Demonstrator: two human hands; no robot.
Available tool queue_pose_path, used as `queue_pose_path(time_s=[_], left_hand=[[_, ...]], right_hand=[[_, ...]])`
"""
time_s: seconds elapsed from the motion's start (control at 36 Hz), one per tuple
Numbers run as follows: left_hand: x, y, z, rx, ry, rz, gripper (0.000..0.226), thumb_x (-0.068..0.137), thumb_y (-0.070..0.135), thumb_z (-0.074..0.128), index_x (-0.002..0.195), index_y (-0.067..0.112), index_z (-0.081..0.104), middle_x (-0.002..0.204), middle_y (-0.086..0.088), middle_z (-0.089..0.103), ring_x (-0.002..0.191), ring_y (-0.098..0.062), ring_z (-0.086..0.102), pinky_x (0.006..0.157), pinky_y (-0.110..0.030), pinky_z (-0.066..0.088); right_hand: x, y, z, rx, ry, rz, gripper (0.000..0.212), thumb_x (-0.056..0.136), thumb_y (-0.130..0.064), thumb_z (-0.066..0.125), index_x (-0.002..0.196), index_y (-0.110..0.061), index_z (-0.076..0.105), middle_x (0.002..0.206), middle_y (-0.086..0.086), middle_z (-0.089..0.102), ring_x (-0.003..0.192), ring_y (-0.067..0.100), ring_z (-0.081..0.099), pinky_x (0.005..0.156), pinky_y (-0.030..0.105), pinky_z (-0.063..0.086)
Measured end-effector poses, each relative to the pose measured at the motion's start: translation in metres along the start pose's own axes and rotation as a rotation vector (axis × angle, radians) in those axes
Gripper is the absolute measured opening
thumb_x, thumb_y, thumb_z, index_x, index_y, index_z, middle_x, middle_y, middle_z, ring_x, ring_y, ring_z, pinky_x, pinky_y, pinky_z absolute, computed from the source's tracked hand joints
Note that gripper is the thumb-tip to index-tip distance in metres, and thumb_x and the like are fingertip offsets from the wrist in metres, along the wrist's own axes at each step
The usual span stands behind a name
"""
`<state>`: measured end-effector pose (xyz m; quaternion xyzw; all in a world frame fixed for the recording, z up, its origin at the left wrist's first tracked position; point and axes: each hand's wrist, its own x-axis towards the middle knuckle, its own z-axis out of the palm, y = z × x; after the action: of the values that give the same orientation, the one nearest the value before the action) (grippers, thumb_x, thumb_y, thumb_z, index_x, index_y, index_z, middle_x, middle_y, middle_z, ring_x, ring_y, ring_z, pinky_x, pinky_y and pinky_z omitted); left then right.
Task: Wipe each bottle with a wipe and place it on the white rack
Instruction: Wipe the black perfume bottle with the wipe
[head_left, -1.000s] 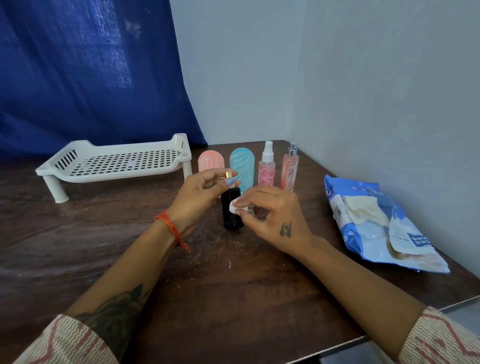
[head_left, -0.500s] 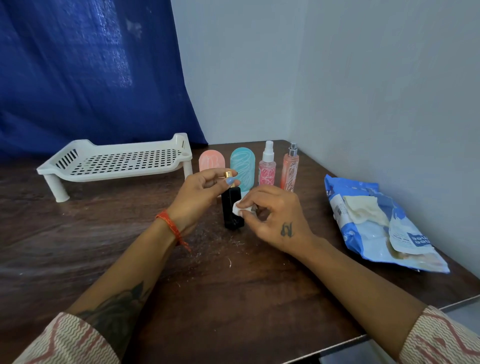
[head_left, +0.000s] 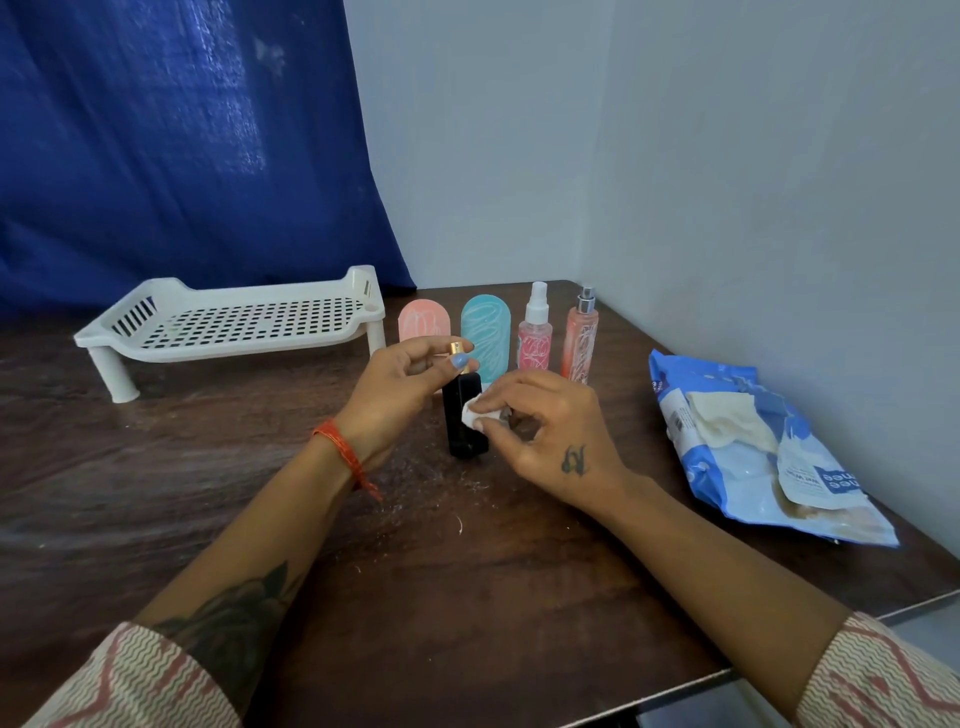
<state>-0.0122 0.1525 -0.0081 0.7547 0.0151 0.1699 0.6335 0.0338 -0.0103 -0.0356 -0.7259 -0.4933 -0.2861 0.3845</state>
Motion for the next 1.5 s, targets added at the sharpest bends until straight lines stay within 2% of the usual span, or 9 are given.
queue_pose_path(time_s=[0.22, 0.39, 0.61, 0.69, 0.78, 1.0, 1.17, 1.31, 1.5], left_hand=[[0.000, 0.001, 0.000, 0.008, 0.002, -0.009, 0.020, 0.090, 0.014, 0.059, 0.109, 0.015, 0.065, 0.102, -0.001, 0.072, 0.104, -0.009, 0.065, 0.103, -0.037, 0.045], [0.000, 0.001, 0.000, 0.016, -0.015, -0.006, 0.019, 0.090, 0.015, 0.058, 0.109, 0.016, 0.065, 0.102, 0.000, 0.071, 0.104, -0.008, 0.064, 0.098, -0.031, 0.046], [0.000, 0.000, 0.000, 0.009, -0.022, 0.017, 0.023, 0.091, 0.012, 0.057, 0.113, 0.012, 0.063, 0.099, 0.000, 0.072, 0.094, -0.001, 0.066, 0.091, -0.020, 0.046], [-0.001, 0.000, 0.000, 0.013, -0.029, 0.014, 0.023, 0.091, 0.013, 0.057, 0.113, 0.013, 0.063, 0.101, 0.000, 0.071, 0.096, -0.002, 0.065, 0.092, -0.020, 0.047], [0.000, 0.000, 0.000, 0.008, -0.025, 0.024, 0.024, 0.091, 0.013, 0.056, 0.115, 0.011, 0.062, 0.101, -0.001, 0.071, 0.092, 0.002, 0.066, 0.090, -0.019, 0.048], [0.001, -0.001, -0.001, 0.020, -0.024, 0.038, 0.023, 0.090, 0.015, 0.058, 0.112, 0.015, 0.064, 0.101, 0.003, 0.071, 0.094, 0.004, 0.065, 0.079, -0.008, 0.048], [0.000, 0.003, -0.001, 0.011, -0.050, 0.019, 0.019, 0.090, 0.017, 0.058, 0.108, 0.021, 0.064, 0.103, 0.003, 0.072, 0.105, -0.003, 0.063, 0.087, -0.021, 0.047], [0.000, 0.002, -0.001, 0.024, -0.080, 0.046, 0.018, 0.091, 0.017, 0.057, 0.105, 0.028, 0.064, 0.099, 0.011, 0.073, 0.102, -0.002, 0.064, 0.083, -0.018, 0.049], [-0.002, 0.004, 0.000, -0.012, -0.159, 0.082, 0.023, 0.093, 0.009, 0.053, 0.109, 0.022, 0.063, 0.096, 0.016, 0.071, 0.095, 0.003, 0.065, 0.074, -0.011, 0.051]], right_hand=[[0.000, -0.005, -0.001, 0.039, -0.199, -0.073, 0.009, 0.070, -0.007, 0.076, 0.078, -0.011, 0.074, 0.087, 0.000, 0.066, 0.078, 0.007, 0.061, 0.069, 0.022, 0.051], [-0.001, -0.003, -0.005, 0.005, -0.276, -0.045, 0.012, 0.065, -0.003, 0.069, 0.069, -0.014, 0.072, 0.081, -0.003, 0.065, 0.072, 0.007, 0.060, 0.059, 0.031, 0.052], [0.000, 0.002, -0.006, -0.047, -0.114, 0.041, 0.010, 0.064, -0.003, 0.066, 0.065, -0.011, 0.072, 0.075, -0.002, 0.067, 0.068, 0.009, 0.062, 0.059, 0.029, 0.053], [0.002, 0.001, -0.007, -0.013, -0.025, 0.054, 0.010, 0.066, -0.002, 0.069, 0.071, -0.009, 0.072, 0.080, 0.000, 0.067, 0.073, 0.009, 0.061, 0.065, 0.020, 0.051], [0.000, -0.003, -0.006, 0.037, -0.101, -0.002, 0.014, 0.066, 0.001, 0.068, 0.073, -0.010, 0.073, 0.082, 0.000, 0.068, 0.074, 0.007, 0.062, 0.066, 0.016, 0.051], [-0.001, 0.003, -0.006, -0.001, -0.205, 0.026, 0.011, 0.063, -0.003, 0.066, 0.066, -0.012, 0.072, 0.077, -0.002, 0.067, 0.070, 0.007, 0.061, 0.061, 0.028, 0.054], [0.001, 0.012, -0.005, -0.102, 0.052, 0.130, 0.010, 0.071, -0.007, 0.070, 0.080, -0.011, 0.072, 0.084, 0.000, 0.068, 0.075, 0.004, 0.058, 0.064, 0.019, 0.051], [0.006, 0.007, -0.006, -0.038, 0.239, 0.141, 0.015, 0.081, -0.011, 0.071, 0.095, -0.007, 0.069, 0.095, 0.003, 0.067, 0.081, 0.007, 0.063, 0.065, 0.018, 0.054], [0.006, 0.000, -0.001, -0.018, 0.153, -0.049, 0.014, 0.084, -0.006, 0.065, 0.098, -0.003, 0.069, 0.099, 0.007, 0.069, 0.097, 0.012, 0.061, 0.088, 0.018, 0.047]])
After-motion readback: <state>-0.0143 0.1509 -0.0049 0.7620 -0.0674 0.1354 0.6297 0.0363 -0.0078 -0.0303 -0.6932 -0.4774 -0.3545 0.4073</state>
